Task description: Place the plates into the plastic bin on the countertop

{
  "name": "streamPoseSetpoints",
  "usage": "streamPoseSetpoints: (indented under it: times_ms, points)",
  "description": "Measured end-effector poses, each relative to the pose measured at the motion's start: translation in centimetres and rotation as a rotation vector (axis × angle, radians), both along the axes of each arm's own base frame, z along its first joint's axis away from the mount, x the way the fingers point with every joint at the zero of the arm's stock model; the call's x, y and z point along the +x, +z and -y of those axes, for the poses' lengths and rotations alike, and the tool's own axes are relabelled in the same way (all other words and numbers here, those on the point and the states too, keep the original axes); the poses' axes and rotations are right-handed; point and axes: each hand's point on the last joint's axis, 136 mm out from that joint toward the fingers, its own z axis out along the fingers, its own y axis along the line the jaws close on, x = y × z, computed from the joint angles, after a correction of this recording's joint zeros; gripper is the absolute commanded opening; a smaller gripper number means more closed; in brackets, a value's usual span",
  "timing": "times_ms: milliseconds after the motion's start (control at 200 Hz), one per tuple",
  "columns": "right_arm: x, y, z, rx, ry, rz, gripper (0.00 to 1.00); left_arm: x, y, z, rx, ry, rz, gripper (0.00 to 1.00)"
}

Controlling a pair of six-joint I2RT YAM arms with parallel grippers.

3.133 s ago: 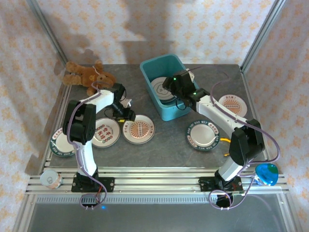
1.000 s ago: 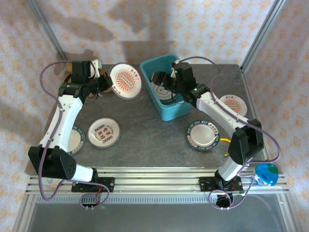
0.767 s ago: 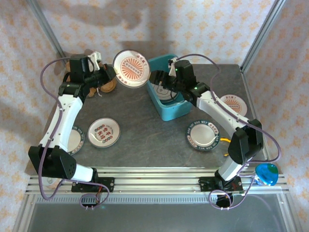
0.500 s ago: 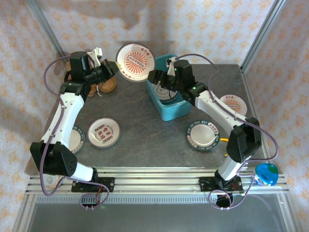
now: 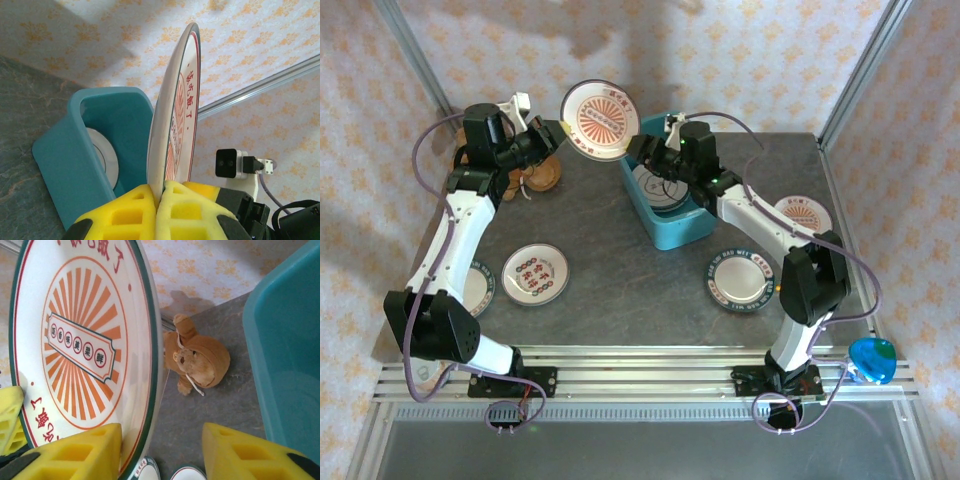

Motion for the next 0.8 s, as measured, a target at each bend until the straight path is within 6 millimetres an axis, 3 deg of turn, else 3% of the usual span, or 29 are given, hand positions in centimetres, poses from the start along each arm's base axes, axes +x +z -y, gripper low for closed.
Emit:
streamPoseSetpoints:
  times_ms: [310, 485, 571, 801]
  points:
    - [1.3, 0.6, 0.1, 0.130, -0.027, -0.032, 0.11, 0.7, -0.7, 0.1, -0.004, 0.000, -0.010, 0.00]
    - [1.9, 1.0, 0.6, 0.172, -0.045, -0.046, 0.01, 1.4, -1.9, 0.1, 0.000, 0.004, -0.035, 0.00]
    - [2.2, 0.6, 1.0, 0.171, -0.059, -0.054, 0.00, 1.7, -2.5, 0.4, 0.007, 0.003, -0.046, 0.07]
    - [3.0, -1.0, 2.4, 0.162, -0.119, -0.092, 0.00, 3.1, -3.6, 1.7, 0.028, -0.022, -0.058, 0.48]
